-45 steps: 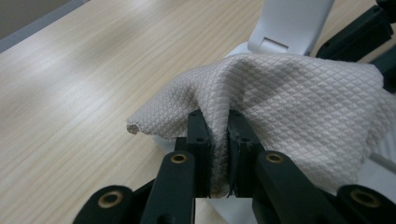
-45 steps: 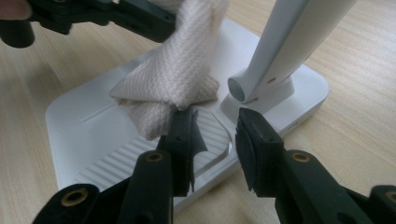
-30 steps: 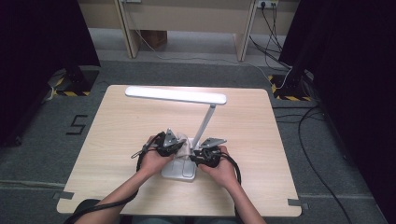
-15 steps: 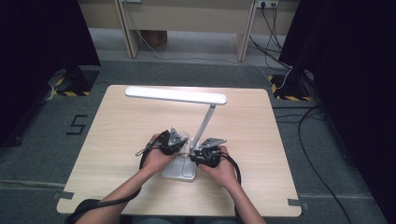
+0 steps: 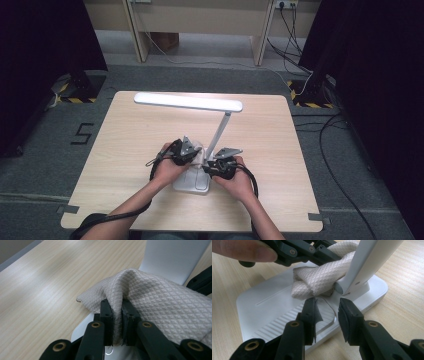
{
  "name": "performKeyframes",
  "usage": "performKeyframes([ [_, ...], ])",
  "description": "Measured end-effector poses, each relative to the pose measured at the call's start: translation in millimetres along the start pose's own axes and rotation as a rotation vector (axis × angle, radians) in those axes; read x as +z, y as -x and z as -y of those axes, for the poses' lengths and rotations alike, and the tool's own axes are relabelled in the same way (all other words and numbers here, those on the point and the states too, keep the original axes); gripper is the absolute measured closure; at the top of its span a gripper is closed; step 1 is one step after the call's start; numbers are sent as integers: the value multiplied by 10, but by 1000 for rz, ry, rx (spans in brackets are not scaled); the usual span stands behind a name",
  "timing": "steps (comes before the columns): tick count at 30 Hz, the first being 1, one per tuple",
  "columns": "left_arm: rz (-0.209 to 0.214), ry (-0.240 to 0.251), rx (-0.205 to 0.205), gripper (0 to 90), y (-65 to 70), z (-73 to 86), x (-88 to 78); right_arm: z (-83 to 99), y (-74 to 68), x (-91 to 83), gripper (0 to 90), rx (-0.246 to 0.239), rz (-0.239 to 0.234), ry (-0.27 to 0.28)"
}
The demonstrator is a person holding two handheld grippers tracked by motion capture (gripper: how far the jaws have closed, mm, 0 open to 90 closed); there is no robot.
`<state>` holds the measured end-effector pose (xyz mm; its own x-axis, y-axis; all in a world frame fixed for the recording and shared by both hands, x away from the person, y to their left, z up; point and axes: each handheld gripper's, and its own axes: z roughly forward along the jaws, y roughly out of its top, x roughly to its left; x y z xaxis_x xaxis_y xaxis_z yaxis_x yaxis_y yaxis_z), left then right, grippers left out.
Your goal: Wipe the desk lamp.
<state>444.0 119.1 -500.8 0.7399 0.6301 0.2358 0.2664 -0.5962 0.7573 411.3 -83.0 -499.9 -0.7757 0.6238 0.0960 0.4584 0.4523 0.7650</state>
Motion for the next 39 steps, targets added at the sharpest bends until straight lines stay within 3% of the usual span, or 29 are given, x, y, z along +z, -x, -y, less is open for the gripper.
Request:
performKeyframes([
  [9, 9, -1, 4, 812, 0, -12, 25, 0, 0, 0, 673, -1, 0, 0],
  [23, -11, -29, 19, 814, -62, 15, 5, -1, -1, 1, 674, -1, -1, 0],
  [27, -17, -19, -2, 814, -72, 40, -4, -1, -2, 1, 673, -2, 0, 0],
  [39, -26, -25, -11, 814, -116, 111, -65, -3, -5, 0, 674, 1, -1, -2],
])
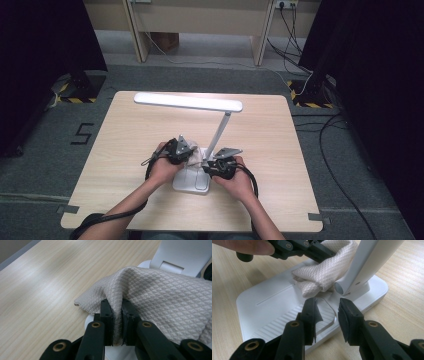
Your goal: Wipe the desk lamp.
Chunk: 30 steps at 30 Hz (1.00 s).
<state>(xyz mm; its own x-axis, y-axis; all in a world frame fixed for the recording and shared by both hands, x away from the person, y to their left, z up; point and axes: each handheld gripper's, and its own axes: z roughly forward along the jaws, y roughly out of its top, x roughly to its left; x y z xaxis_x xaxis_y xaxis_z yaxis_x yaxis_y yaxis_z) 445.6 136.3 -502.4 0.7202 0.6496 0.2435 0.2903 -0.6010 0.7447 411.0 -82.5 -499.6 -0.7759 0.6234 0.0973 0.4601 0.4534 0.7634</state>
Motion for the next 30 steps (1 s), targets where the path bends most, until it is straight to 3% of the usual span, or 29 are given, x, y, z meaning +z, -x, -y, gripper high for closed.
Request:
performKeyframes([
  [30, -42, -29, -22, 814, -174, 220, -170, -3, 4, 0, 673, -4, 1, -1],
])
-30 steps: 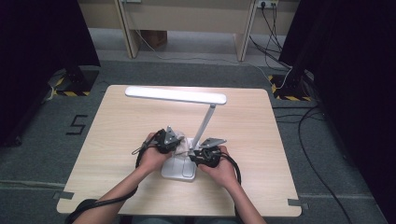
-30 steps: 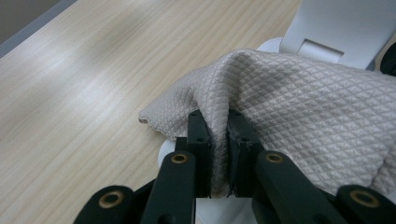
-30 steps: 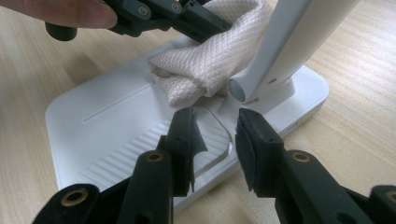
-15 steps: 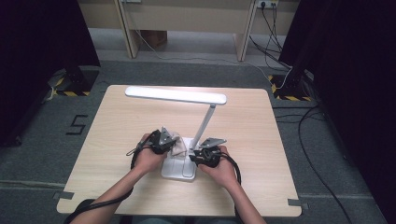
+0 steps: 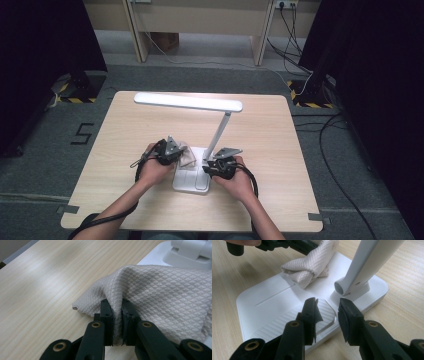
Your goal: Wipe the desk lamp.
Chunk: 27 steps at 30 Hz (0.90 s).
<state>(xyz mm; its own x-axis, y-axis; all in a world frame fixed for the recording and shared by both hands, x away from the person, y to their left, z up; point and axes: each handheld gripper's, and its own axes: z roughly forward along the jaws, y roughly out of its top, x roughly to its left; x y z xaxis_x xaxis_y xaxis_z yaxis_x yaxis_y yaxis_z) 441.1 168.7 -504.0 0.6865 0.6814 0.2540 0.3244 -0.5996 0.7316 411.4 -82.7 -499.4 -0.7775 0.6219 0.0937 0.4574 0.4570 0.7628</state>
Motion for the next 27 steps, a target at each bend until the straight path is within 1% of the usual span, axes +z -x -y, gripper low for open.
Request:
performKeyframes([
  [1, -1, 4, -5, 814, -6, 10, 1, 0, 0, 0, 673, 0, 0, 0],
  [2, -2, -3, -3, 814, -15, 19, -3, 0, 1, 0, 673, 0, 0, 0],
  [3, -4, 3, -13, 814, -17, 28, 0, 0, -1, 0, 673, 1, -1, 0],
  [4, -5, -4, -9, 814, -27, 34, -5, 0, -4, -1, 673, 3, -1, -1],
  [10, -8, -7, -15, 814, -50, 49, 5, 1, 0, 1, 673, 0, 0, 1],
  [12, -9, -12, -8, 814, -62, 47, 0, 0, -2, 0, 674, 1, -1, 0],
  [16, -15, -14, -15, 814, -84, 64, -11, 0, 1, 0, 673, 0, -1, 0],
  [20, -22, -19, -17, 814, -119, 91, -41, -1, 1, 1, 673, 0, -1, 0],
  [27, -29, -10, -25, 814, -163, 124, -107, -1, 3, 1, 673, -2, -2, -1],
])
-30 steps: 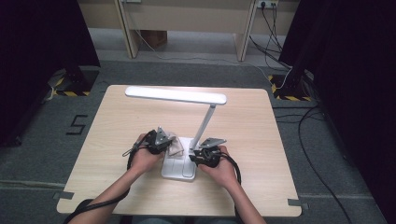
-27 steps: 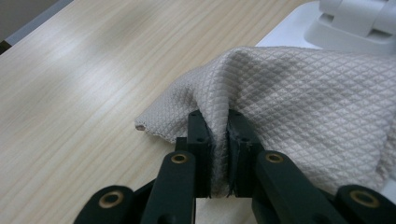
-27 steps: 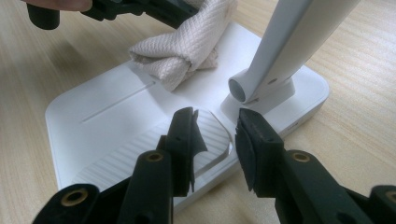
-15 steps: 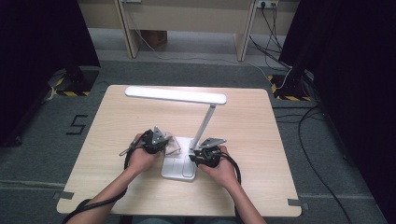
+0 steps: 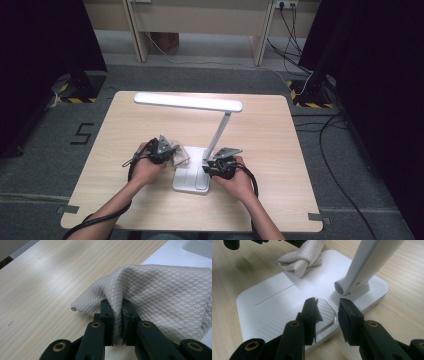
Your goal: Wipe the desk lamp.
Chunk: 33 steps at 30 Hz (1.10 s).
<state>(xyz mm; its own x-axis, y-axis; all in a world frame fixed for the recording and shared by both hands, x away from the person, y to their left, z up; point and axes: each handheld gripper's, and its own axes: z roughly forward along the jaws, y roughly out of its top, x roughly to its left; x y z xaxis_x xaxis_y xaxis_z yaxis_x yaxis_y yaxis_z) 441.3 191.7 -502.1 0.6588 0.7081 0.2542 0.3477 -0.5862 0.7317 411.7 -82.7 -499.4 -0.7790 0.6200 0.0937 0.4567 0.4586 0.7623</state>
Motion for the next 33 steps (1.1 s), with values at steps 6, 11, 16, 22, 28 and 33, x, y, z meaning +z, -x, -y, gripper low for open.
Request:
performKeyframes([
  [6, -3, 9, 0, 815, -13, 6, -48, 0, 2, 0, 673, -1, -1, 0],
  [11, -5, 20, -11, 815, -21, 3, -81, 0, 2, -1, 674, 1, -3, -2],
  [16, -4, 37, -17, 814, -32, -13, -115, 10, 4, 0, 673, 7, -7, 6],
  [22, -15, 53, -18, 814, -56, 11, -169, 12, 12, -1, 673, 4, -11, 6],
  [28, -29, 62, -26, 814, -96, 36, -246, 12, 14, -1, 673, 3, -13, 7],
  [33, -28, 61, -38, 814, -106, 52, -313, 11, 17, 1, 673, 0, -11, 8],
])
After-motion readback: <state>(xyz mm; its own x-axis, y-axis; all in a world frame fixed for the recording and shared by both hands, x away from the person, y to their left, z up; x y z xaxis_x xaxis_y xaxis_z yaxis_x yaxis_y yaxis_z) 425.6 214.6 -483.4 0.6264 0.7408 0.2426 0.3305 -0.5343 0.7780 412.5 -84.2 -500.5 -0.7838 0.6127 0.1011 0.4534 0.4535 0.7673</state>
